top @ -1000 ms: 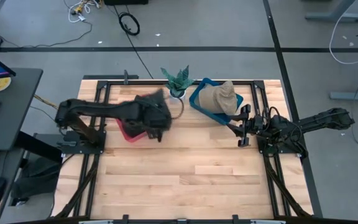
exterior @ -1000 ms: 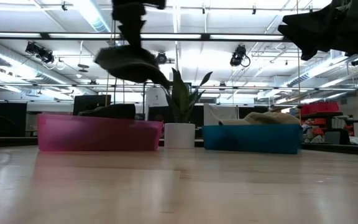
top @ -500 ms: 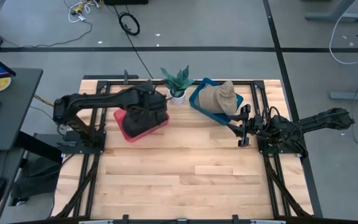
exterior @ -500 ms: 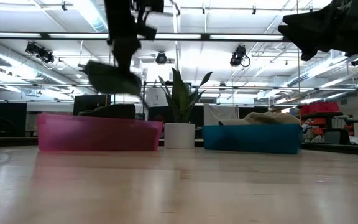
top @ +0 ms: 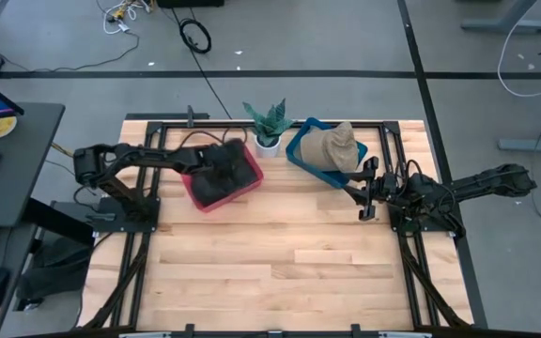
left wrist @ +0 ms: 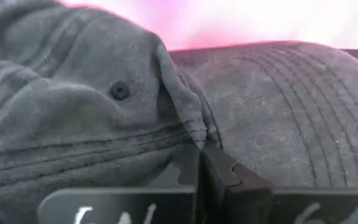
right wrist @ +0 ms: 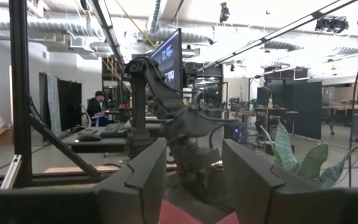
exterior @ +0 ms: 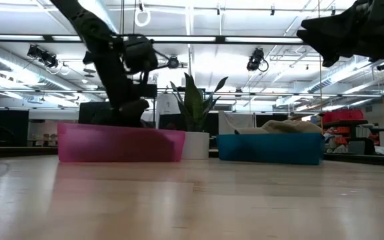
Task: Pick & Place hat
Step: Put the black cap into the pink bin
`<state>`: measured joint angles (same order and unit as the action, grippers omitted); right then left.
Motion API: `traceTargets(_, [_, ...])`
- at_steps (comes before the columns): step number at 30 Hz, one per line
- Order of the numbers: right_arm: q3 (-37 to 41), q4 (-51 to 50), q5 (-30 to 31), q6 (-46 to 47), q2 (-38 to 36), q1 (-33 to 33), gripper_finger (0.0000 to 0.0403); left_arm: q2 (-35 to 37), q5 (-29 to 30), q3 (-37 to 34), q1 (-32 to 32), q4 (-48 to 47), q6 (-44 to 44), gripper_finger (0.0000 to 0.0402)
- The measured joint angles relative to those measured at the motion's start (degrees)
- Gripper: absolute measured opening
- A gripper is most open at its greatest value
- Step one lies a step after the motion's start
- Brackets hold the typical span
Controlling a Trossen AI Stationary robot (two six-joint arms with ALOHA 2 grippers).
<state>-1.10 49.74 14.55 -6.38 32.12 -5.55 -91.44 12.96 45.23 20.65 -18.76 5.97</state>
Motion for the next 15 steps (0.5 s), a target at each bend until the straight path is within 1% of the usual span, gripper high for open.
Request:
traceTargets(3, [0.0, -0.15, -0.01, 0.1, 0.02, 0.1, 0.0159, 0.0, -3.52, -1.57, 1.24, 1.36, 0.39, 0.0003])
traceTargets(9, [0.0, -0.16, -0.01, 0.12, 0.02, 0.11, 0.0159, 1.56, -4.32, -2.23, 0.54, 2.62, 0.44, 0.0004])
traceTargets(12, [0.0, -0.16, 0.0, 0.11, 0.01, 0.11, 0.0159, 2.34, -6.09, -2.38, 0.67, 2.83, 0.79, 0.0007])
traceTargets(13, [0.0, -0.18, 0.0, 0.11, 0.01, 0.11, 0.0159, 2.34, -6.85, -2.38, 0.93, 2.8, 0.83, 0.0007])
traceTargets(15, [0.0, -0.2, 0.0, 0.1, 0.0, 0.11, 0.0159, 2.29, -10.19, -2.36, 1.52, 2.65, 1.07, 0.0004])
